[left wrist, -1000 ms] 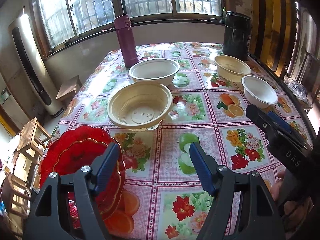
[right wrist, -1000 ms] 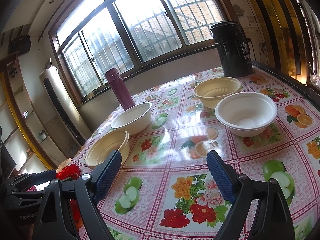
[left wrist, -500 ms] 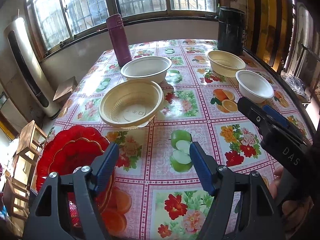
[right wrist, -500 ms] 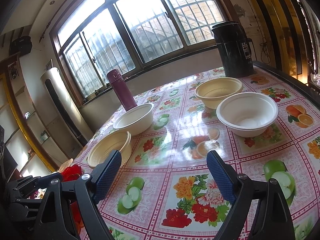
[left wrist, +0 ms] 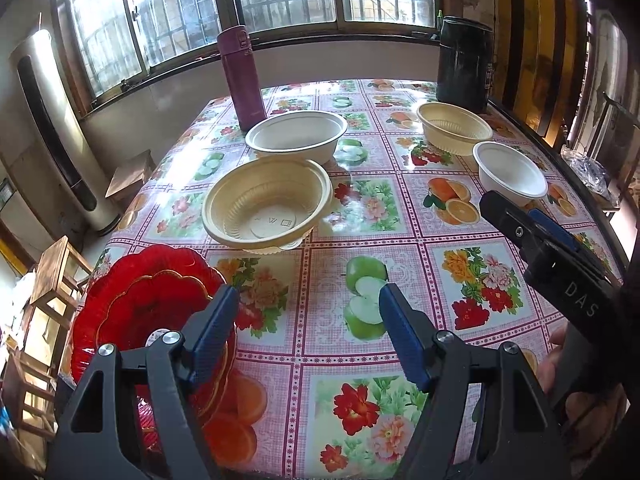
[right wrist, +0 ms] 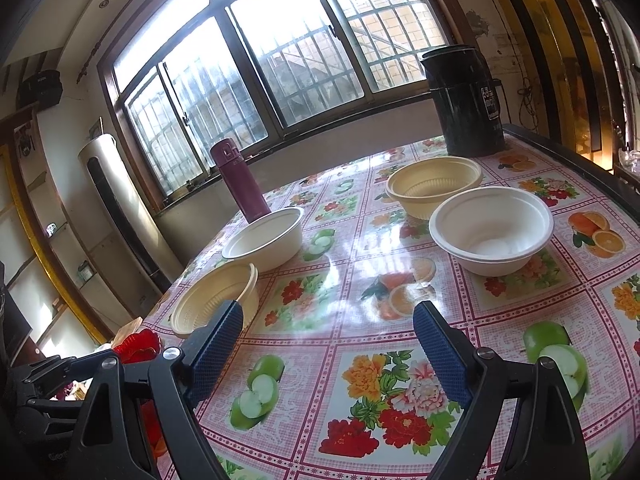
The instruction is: Organize plates and bowls
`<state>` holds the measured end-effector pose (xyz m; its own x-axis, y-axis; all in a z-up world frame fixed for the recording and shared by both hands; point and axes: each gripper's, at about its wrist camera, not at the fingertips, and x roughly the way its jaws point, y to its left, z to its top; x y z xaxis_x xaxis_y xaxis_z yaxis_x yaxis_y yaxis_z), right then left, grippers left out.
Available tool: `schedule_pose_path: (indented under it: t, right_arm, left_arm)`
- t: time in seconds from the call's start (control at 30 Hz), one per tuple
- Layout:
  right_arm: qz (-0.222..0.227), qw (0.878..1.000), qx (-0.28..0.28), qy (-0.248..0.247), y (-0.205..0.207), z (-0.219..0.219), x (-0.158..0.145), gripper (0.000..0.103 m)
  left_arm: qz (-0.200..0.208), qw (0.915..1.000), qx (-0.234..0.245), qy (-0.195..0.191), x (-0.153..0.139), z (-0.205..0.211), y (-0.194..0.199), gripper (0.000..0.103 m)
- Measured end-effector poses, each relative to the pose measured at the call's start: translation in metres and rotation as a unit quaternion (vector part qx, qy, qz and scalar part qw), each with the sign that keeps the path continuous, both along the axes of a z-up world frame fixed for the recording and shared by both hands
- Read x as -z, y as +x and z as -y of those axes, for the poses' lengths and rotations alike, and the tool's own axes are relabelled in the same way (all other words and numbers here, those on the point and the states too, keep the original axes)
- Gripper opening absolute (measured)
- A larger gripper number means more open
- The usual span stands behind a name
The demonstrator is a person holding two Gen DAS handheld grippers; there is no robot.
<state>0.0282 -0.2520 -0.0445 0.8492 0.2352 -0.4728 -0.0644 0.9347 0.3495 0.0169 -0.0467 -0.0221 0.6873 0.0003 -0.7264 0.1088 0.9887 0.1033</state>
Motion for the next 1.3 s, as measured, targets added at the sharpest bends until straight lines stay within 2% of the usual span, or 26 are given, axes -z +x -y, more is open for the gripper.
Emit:
schedule_pose_path:
  t: [0.17, 0.47, 0.6, 0.8, 1.0, 1.13, 1.3]
  right_arm:
    - [-0.002, 1.0, 0.004, -0.004, 0.002, 0.001, 0.001, 0.089]
    - [-0.004, 1.0, 0.006, -0.008, 0.004, 0.001, 0.002, 0.089]
    - [-0.008, 1.0, 0.006, -0.003, 0.003, 0.003, 0.003, 0.089]
    - [-0.027, 0.999, 0.002, 0.047, 0.014, 0.013, 0.003, 0.089]
    - [-0.025, 0.996, -0.013, 0.089, 0.051, -0.001, -0.021, 0.092]
    - [-0.029, 0.99, -0.038, 0.135, 0.077, -0.024, -0.031, 0.096]
    - [-0.078, 0.978, -0.07, 0.178, 0.106, -0.053, -0.008, 0.096]
  left_arm:
    - [0.006, 0.9999, -0.005, -0.006, -0.003, -0.007, -0.001, 0.073]
    - [-0.009, 0.9999, -0.01, -0.011, 0.007, -0.013, -0.004, 0.073]
    - [-0.019, 0.9996, -0.011, -0.02, 0.001, -0.021, 0.0, 0.073]
    - [-0.005, 0.9992, -0.036, 0.014, -0.03, -0.062, 0.02, 0.073]
    - [0.003, 0.9944, -0.072, 0.078, -0.06, -0.102, 0.063, 0.073]
    - [-0.038, 0.9926, -0.059, 0.099, -0.06, -0.112, 0.102, 0.073]
    - [-0.121, 0.9867, -0.063, 0.088, -0.03, -0.126, 0.15, 0.076]
